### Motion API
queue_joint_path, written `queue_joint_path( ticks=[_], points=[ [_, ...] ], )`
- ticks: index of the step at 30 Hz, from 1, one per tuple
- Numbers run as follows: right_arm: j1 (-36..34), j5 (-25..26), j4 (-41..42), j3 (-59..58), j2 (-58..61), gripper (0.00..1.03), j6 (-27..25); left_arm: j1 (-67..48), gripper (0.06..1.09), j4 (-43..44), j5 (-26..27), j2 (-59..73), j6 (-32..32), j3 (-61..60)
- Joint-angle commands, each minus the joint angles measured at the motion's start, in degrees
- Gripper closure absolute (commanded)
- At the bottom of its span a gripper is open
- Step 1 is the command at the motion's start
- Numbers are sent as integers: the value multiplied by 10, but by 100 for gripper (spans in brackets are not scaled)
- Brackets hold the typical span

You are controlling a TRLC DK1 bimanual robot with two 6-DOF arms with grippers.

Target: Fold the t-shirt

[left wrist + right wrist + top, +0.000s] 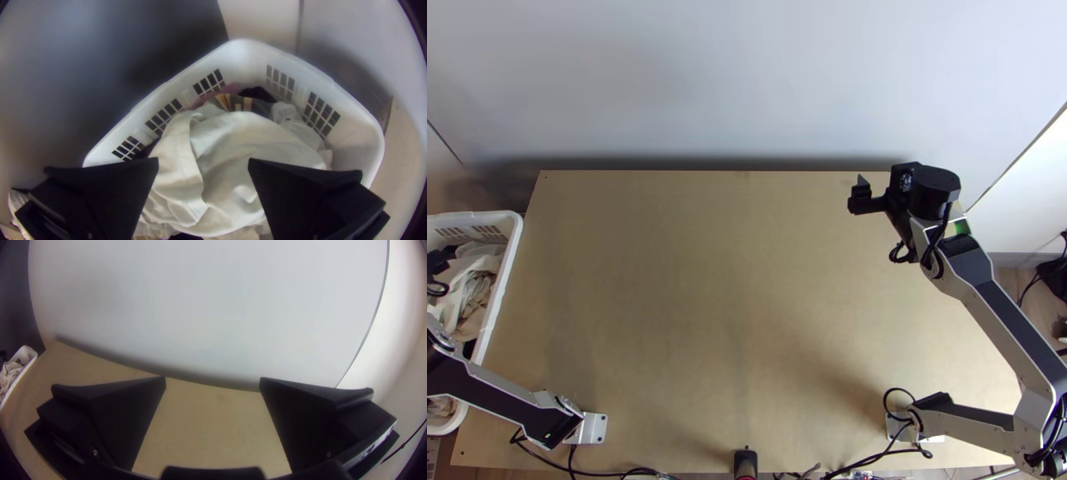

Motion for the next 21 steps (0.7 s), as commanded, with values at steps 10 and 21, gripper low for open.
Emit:
queue_joint_path(
  ticks=[10, 21],
  points=[
    [3, 14, 3, -5, -2, 5, -3, 55, 11, 47, 0, 50, 24, -8],
    [-2, 29, 6, -12, -2, 5, -16, 48, 103, 113, 1, 60, 37, -59]
  ],
)
